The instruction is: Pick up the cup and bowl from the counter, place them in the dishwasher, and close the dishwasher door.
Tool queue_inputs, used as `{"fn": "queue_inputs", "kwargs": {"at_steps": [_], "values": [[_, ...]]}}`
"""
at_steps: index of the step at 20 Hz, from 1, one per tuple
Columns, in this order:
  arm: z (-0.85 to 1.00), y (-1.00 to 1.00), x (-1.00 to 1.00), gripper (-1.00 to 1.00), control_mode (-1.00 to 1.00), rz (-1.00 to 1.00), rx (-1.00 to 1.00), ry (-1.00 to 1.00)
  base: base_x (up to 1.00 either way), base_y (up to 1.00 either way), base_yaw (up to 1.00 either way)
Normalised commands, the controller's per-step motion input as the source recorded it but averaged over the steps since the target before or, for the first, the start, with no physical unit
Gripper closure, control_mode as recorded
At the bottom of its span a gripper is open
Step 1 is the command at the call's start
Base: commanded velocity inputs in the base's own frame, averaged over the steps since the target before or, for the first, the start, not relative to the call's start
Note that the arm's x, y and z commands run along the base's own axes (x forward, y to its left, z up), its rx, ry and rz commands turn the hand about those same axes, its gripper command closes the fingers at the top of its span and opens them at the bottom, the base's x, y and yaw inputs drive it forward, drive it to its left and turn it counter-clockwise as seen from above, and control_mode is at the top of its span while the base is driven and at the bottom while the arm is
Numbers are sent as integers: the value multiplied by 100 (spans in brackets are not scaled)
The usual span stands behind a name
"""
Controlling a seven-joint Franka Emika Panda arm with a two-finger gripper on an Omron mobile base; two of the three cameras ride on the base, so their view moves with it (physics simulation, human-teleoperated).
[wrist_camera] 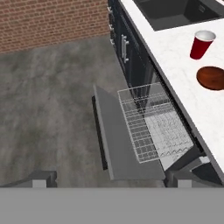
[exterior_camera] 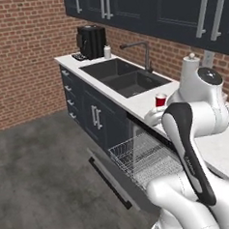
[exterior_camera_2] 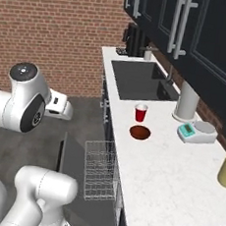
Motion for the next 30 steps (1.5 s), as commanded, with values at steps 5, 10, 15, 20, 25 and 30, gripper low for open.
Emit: {"fn": "queue_inputs", "kwargs": {"at_steps": [5, 10, 15, 20, 25, 30], "values": [[0, 0, 0, -100, 100, 0, 0, 0, 26, -40, 11], [0, 0, 0, -100, 100, 0, 0, 0, 2, -42, 8], [0, 0, 0, -100, 100, 0, 0, 0, 22, 0, 0], [0, 0, 0, -100, 100, 0, 0, 0, 46, 0, -6], [0, 0, 0, -100, 100, 0, 0, 0, 25, -5, -6], [-2, 0, 11, -100, -100, -1, 0, 3, 19, -5, -4]]}}
